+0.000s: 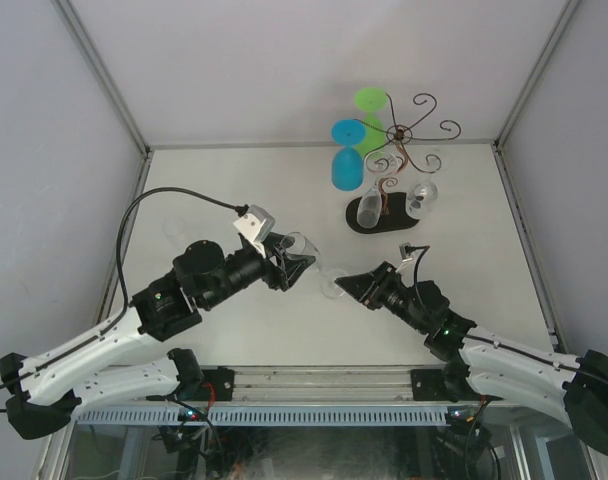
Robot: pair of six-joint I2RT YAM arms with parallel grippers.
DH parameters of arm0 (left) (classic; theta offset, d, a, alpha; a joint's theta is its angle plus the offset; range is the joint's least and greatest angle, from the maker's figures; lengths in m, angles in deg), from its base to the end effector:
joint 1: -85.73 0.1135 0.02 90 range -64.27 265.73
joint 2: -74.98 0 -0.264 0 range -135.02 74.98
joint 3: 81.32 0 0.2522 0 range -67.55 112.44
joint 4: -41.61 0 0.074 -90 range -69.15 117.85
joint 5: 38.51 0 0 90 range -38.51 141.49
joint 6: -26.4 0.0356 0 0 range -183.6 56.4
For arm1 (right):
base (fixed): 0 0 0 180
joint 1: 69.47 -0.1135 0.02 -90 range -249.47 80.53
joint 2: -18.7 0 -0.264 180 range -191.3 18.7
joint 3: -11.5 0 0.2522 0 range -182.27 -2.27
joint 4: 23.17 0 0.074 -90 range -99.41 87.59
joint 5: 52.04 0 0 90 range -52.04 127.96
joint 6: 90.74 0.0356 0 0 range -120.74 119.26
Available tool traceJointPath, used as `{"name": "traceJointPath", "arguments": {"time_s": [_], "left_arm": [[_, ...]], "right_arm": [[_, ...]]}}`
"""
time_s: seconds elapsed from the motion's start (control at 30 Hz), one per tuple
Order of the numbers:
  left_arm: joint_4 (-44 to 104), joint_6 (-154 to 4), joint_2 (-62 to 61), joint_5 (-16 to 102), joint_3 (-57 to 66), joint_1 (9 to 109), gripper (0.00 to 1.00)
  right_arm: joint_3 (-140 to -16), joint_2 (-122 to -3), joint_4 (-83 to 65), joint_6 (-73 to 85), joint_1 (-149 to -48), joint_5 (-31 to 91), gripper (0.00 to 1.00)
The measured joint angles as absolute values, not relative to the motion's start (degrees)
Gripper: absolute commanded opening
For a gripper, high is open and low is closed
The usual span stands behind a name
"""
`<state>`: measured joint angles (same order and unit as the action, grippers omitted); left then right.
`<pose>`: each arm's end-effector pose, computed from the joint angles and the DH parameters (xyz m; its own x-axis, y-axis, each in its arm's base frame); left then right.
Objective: Place the wine glass upside down on the wine glass rack
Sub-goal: Turn the wine glass upside down at the wine rack.
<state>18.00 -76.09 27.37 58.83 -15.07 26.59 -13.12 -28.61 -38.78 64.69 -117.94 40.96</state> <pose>0.1013 -0.1607 0.3796 -0.2134 -0.0610 -0.9751 0.7579 0.6195 -0.2046 0.1223 0.1353 0.1968 -0.6826 0.5991 -0.4185 -0.2222 0.3754 0.8998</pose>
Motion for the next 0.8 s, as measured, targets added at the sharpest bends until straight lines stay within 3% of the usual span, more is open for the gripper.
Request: {"name": "traceJointPath", "arguments": {"time_s": [0.1,0.13,0.27,0.53,0.8], "left_arm": [[18.46,-76.09,27.37,58.83,-15.04,26.59,0.24],[18.59,-76.03,27.39,59.02,-15.04,26.59,0.24],[18.55,-75.98,27.54,59.48,-15.04,26.59,0.33],[18.53,-76.29,28.61,58.76,-15.04,26.59,0.69],[19.21,-77.58,30.91,57.98,-14.63,26.53,0.87]], "right_arm": [[-13.12,-29.17,-39.39,64.95,-117.74,40.42,0.02],[-13.12,-29.31,-39.43,64.93,-117.61,40.39,0.00],[-13.12,-29.33,-40.04,66.33,-116.67,40.42,0.00],[-13.12,-25.68,-38.03,65.69,-115.56,40.66,0.00],[-13.12,-19.80,-28.48,58.59,-113.76,42.78,0.00]]}}
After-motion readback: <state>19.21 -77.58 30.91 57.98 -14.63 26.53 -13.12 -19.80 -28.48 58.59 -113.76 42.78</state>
